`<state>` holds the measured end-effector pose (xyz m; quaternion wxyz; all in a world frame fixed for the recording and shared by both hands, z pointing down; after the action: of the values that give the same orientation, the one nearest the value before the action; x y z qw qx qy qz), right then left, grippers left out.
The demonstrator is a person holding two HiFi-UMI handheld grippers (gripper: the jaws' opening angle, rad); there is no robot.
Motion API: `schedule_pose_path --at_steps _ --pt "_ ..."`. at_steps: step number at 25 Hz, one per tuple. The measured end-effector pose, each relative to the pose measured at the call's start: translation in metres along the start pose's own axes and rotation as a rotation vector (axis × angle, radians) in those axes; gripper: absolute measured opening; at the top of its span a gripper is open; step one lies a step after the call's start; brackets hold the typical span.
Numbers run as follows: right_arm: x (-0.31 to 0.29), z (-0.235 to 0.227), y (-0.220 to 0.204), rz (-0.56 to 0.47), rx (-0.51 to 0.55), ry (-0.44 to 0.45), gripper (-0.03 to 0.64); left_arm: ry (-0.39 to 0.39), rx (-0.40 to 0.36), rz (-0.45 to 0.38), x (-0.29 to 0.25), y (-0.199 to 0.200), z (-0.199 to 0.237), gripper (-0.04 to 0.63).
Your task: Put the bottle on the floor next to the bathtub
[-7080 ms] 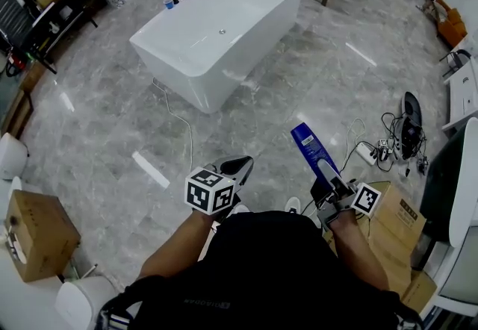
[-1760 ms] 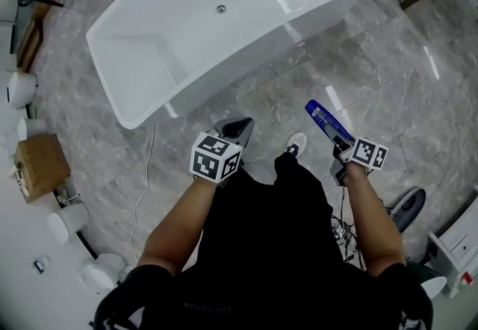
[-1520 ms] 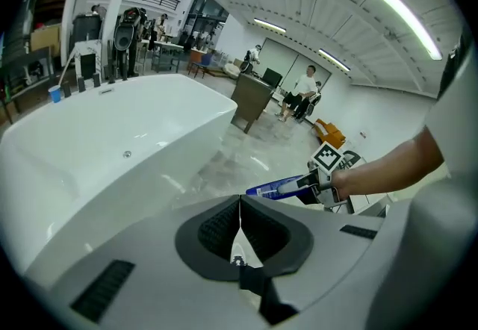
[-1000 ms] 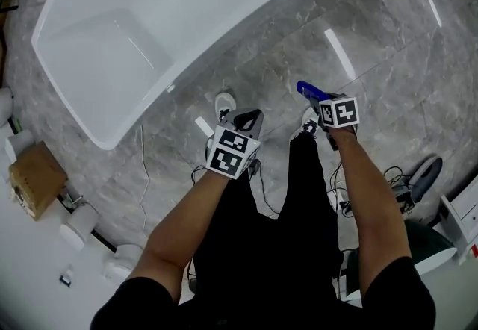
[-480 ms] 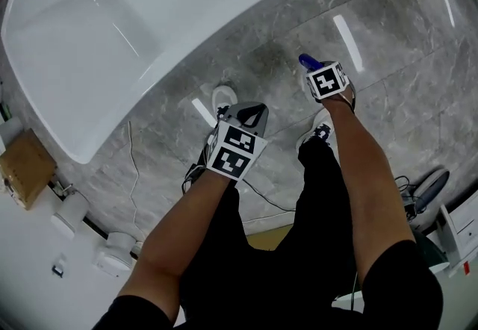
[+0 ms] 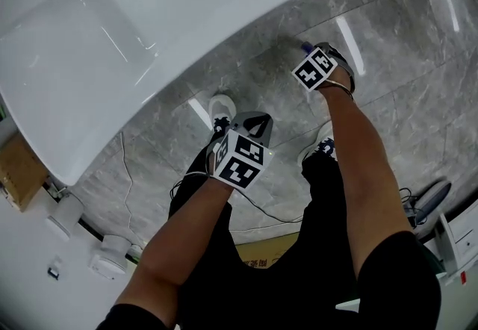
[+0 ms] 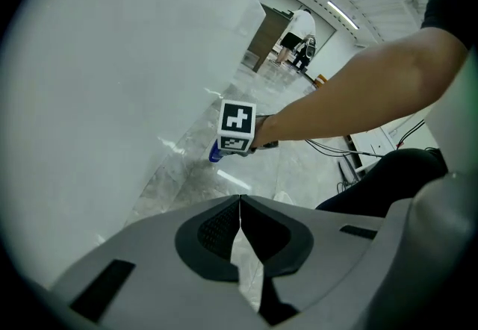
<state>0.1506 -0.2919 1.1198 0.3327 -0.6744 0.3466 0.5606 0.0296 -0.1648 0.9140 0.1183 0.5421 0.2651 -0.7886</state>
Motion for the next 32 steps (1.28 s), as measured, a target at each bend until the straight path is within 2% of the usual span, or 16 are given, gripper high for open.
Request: schedule_pose_path --at_steps 4,8,19,25,29,32 --pt "-0.017 -0.007 0.001 0.060 0.147 -0.032 0.172 -0.019 0.032 -0.040 -0.003 0.013 0.004 0.017" --pt "-0.024 -0.003 0.005 0.067 0.190 -0.039 0.173 -0.033 0.037 -0.028 -0.006 0.010 0.006 0.017" --pt "-0.015 0.002 0.009 0.063 0.268 -0.067 0.176 0.006 0.059 -0.036 -0.002 0.015 0.014 0.017" --pt "0.045 0.005 0.007 0.020 0.243 -0.109 0.179 0.063 0.060 -0.055 0.023 0.017 0.017 0.017" --pt "0.107 0.010 -0.004 -0.003 0.241 -0.114 0.179 0.111 0.084 -0.087 0.060 0.041 0.024 0.017" --pt "0.163 0.013 -0.016 -0.026 0.226 -0.117 0.179 0.142 0.072 -0.107 0.097 0.065 0.023 0.017"
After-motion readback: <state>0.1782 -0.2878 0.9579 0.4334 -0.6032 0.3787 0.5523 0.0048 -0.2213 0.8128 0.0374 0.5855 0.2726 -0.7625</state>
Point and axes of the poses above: the fingertips, and each gripper's own axes: x backward along the fingers, z to its left, y out of its top, the point moved 1 cm from there along x, backward along the fingers, and after that the axes turned 9 degrees about y, right-handed, at the moved point
